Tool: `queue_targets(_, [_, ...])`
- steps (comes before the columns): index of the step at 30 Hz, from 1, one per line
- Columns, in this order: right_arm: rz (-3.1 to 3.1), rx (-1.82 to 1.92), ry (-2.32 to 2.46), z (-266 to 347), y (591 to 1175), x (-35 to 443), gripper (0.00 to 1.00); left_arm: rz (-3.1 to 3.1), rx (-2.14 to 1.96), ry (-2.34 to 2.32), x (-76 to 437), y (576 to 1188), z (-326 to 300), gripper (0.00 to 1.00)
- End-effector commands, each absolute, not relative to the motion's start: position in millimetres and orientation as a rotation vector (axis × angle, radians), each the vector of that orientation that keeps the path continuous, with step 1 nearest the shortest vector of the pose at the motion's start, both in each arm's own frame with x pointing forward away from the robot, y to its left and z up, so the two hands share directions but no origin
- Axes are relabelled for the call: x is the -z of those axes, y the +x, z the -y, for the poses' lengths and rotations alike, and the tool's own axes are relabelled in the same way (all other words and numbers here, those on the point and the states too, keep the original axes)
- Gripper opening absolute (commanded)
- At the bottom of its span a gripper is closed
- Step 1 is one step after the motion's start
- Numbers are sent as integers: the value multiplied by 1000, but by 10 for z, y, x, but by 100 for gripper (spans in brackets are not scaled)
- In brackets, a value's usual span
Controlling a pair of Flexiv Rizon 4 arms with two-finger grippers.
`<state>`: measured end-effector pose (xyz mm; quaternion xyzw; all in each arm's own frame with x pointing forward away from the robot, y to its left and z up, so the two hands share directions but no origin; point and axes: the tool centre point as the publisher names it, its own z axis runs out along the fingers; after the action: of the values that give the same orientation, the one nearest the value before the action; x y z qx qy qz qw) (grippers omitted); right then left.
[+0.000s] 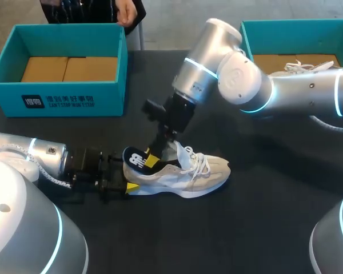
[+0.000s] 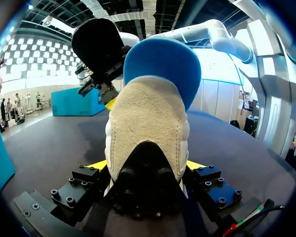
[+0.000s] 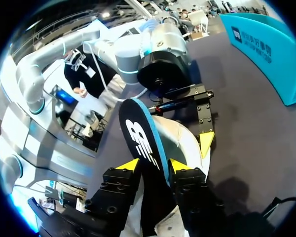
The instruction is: Take the shoe out of the shoebox, open the shoe tongue, remove and reinsert the insole, then place the shoe into the shoebox
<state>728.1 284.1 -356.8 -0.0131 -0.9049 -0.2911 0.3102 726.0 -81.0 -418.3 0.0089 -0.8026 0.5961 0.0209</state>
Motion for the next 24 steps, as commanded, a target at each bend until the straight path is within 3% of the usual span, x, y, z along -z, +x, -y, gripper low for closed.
queue_targets(1, [2378, 771, -33, -2890, 7272, 3677, 31, 2492, -1850, 30, 4202, 7243, 816, 0])
queue_targets(3, [2378, 769, -36, -2890, 7260, 3673, 22, 2492, -1850, 30, 4202, 7243, 816, 0])
queue_targets(4, [2379, 768, -38, -2889, 7253, 3668, 4, 2492, -1850, 30, 4202, 7243, 816, 0])
queue_targets(5, [2379, 767, -39, -2888, 7249, 3664, 0, 2492, -1850, 30, 4202, 7243, 816, 0])
queue_targets(24, [2447, 728, -27, -2784, 7391, 3320, 0, 2492, -1850, 30, 4202, 7243, 816, 0])
